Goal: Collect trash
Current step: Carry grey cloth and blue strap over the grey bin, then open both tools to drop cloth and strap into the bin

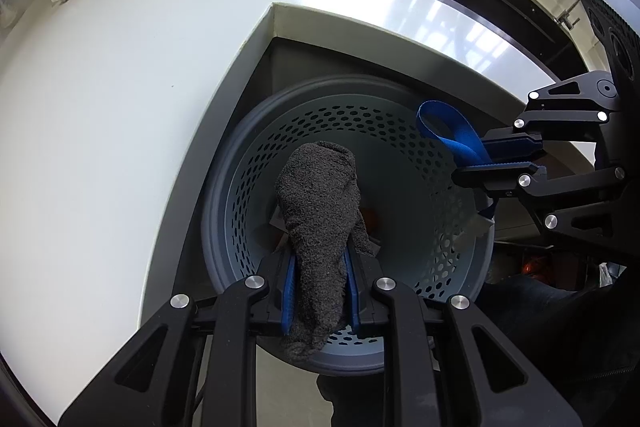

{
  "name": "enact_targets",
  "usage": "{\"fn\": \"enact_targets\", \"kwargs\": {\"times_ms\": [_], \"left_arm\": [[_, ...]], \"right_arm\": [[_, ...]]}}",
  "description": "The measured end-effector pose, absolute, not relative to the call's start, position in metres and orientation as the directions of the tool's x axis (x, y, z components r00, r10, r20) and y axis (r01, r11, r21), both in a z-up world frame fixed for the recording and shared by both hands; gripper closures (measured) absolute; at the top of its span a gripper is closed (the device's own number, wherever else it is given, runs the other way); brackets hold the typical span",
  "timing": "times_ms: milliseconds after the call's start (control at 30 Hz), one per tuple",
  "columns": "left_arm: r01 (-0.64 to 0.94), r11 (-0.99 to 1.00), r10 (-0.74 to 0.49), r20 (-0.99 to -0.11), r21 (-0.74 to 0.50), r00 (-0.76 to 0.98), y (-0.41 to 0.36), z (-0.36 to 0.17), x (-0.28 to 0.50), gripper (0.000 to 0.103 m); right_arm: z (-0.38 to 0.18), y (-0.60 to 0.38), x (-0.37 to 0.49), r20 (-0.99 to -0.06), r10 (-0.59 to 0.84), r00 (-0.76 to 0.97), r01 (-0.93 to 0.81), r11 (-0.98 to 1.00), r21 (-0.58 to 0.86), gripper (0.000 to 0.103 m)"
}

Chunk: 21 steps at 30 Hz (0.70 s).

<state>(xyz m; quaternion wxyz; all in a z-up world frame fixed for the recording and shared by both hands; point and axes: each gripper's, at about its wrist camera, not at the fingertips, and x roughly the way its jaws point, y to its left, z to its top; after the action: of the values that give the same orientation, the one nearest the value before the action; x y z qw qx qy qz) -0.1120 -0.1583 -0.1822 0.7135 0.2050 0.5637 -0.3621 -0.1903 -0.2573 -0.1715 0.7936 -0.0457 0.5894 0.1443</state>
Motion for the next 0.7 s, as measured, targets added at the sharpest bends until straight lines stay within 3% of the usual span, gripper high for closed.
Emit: {"fn": "enact_targets", "kwargs": {"times_ms": [700], "left_arm": [[0.742,0.659,-0.282,-0.956,-0.127,0.086,-0.1556,-0.1911,-0.1104,0.082]], "right_arm": [[-0.1777,-0.2516,-0.1848,-0.952,0.172,0.254,-0.293,0.951,0.093,0.087]]}}
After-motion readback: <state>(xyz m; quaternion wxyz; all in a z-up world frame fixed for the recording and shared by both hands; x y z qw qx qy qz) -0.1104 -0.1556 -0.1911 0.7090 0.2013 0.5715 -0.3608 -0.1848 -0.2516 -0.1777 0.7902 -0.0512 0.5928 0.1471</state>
